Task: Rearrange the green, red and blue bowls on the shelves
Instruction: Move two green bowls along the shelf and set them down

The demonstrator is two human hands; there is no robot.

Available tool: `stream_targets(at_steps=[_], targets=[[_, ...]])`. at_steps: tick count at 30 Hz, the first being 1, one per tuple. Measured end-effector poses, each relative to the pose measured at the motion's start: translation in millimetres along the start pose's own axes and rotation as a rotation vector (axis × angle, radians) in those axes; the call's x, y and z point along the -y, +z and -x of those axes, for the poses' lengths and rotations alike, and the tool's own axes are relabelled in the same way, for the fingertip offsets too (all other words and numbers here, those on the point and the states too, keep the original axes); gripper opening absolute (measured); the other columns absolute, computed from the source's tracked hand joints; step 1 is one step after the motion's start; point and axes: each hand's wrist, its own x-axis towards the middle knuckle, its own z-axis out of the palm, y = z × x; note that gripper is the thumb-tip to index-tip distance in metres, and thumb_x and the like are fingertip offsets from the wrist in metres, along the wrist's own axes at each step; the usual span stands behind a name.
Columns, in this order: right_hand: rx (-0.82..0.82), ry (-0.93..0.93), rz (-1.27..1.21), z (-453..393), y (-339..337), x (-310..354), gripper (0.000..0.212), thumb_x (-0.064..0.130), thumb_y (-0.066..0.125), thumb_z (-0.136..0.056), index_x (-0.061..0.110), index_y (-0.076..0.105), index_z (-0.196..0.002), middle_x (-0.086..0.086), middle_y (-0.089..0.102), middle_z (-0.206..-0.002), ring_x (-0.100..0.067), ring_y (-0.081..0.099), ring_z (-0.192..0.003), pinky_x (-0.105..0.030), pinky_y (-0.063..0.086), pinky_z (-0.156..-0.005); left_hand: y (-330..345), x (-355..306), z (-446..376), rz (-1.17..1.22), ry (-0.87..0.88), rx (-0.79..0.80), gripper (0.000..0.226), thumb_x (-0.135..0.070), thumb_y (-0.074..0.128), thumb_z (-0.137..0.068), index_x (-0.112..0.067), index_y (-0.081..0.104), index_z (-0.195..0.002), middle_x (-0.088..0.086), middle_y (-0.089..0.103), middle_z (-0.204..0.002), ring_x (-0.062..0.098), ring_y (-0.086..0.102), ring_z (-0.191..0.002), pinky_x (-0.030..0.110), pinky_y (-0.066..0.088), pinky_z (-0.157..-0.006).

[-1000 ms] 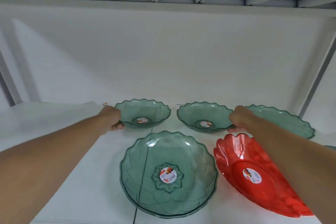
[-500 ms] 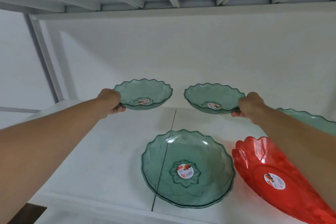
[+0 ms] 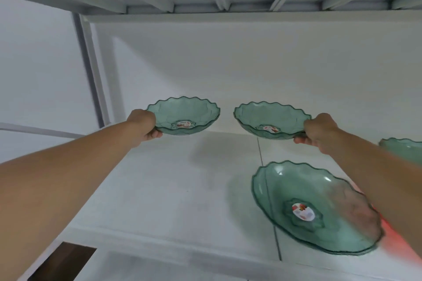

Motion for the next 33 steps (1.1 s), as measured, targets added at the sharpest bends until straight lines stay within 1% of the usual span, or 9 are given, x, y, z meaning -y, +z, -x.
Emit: stream_targets(at_steps=[8, 11, 15, 18, 20, 26, 29, 31, 33], targets=[[-0.03, 0.04, 0.013, 69, 115, 46, 0.025, -0.004, 0.047, -0.104, -0.009, 0.056, -0.127, -0.028, 0.064, -0.13, -0.039, 0.07, -0.066, -0.036, 0.062, -0.055, -104, 23, -76, 0.005, -0.022, 0.021, 0.03, -0.005, 0.035, -0.104, -0.007, 0.061, -0.088, 0.016, 0.07, -0.078, 0.024, 0.066, -0.052, 0.016, 0.045, -0.032], [-0.034, 0.064, 0.04, 84, 146, 56, 0.018, -0.005, 0.047, -0.104, -0.006, 0.056, -0.121, -0.029, 0.062, -0.129, -0.039, 0.068, -0.064, -0.036, 0.061, -0.055, -127, 27, -99, 0.028, -0.052, 0.023, 0.028, -0.006, 0.037, -0.104, -0.005, 0.06, -0.088, 0.017, 0.069, -0.078, 0.023, 0.063, -0.041, 0.017, 0.043, -0.031], [-0.032, 0.098, 0.052, 85, 179, 56, 0.024, -0.005, 0.046, -0.104, -0.007, 0.056, -0.126, -0.03, 0.062, -0.13, -0.044, 0.073, -0.075, -0.046, 0.064, -0.075, -138, 42, -123, 0.047, -0.087, 0.036, 0.028, -0.007, 0.041, -0.104, -0.005, 0.061, -0.085, 0.015, 0.068, -0.071, 0.022, 0.062, -0.039, 0.016, 0.043, -0.032], [-0.041, 0.101, 0.072, 79, 199, 49, 0.022, -0.003, 0.045, -0.103, -0.005, 0.055, -0.122, -0.027, 0.062, -0.129, -0.046, 0.078, -0.08, -0.041, 0.065, -0.065, -137, 59, -139, 0.069, -0.133, 0.056, 0.027, -0.006, 0.043, -0.104, -0.004, 0.063, -0.086, 0.013, 0.068, -0.059, 0.022, 0.062, -0.041, 0.016, 0.043, -0.032], [-0.057, 0.108, 0.078, 73, 210, 44, 0.018, -0.002, 0.045, -0.102, -0.002, 0.054, -0.117, -0.024, 0.062, -0.128, -0.042, 0.078, -0.07, -0.036, 0.064, -0.054, -135, 69, -150, 0.077, -0.153, 0.063, 0.026, -0.006, 0.043, -0.103, -0.003, 0.065, -0.089, 0.011, 0.067, -0.05, 0.019, 0.061, -0.033, 0.017, 0.044, -0.032], [-0.101, 0.136, 0.129, 59, 231, 26, 0.008, 0.001, 0.046, -0.099, 0.005, 0.051, -0.095, -0.021, 0.062, -0.116, -0.034, 0.073, -0.047, -0.031, 0.058, -0.039, -122, 93, -176, 0.074, -0.185, 0.113, 0.026, -0.006, 0.046, -0.102, -0.002, 0.067, -0.089, 0.015, 0.069, -0.063, 0.017, 0.06, -0.032, 0.017, 0.044, -0.032], [-0.111, 0.157, 0.124, 54, 235, 17, 0.009, 0.0, 0.044, -0.098, 0.004, 0.052, -0.095, -0.021, 0.063, -0.112, -0.037, 0.075, -0.053, -0.036, 0.064, -0.051, -115, 102, -183, 0.05, -0.181, 0.125, 0.026, -0.005, 0.045, -0.101, -0.001, 0.067, -0.088, 0.01, 0.065, -0.048, 0.017, 0.057, -0.03, 0.016, 0.043, -0.032], [-0.103, 0.178, 0.103, 51, 238, 12, 0.012, 0.0, 0.042, -0.098, 0.002, 0.053, -0.099, -0.022, 0.065, -0.113, -0.04, 0.077, -0.062, -0.045, 0.068, -0.07, -112, 105, -186, 0.049, -0.179, 0.12, 0.027, -0.002, 0.041, -0.101, 0.0, 0.067, -0.091, 0.013, 0.067, -0.054, 0.017, 0.057, -0.03, 0.017, 0.043, -0.032], [-0.097, 0.2, 0.066, 49, 240, 10, 0.015, 0.0, 0.041, -0.099, 0.002, 0.055, -0.103, -0.022, 0.067, -0.113, -0.038, 0.076, -0.058, -0.044, 0.067, -0.07, -110, 107, -190, 0.037, -0.169, 0.113, 0.028, 0.001, 0.039, -0.1, 0.002, 0.067, -0.096, 0.017, 0.068, -0.067, 0.016, 0.058, -0.03, 0.018, 0.043, -0.032]])
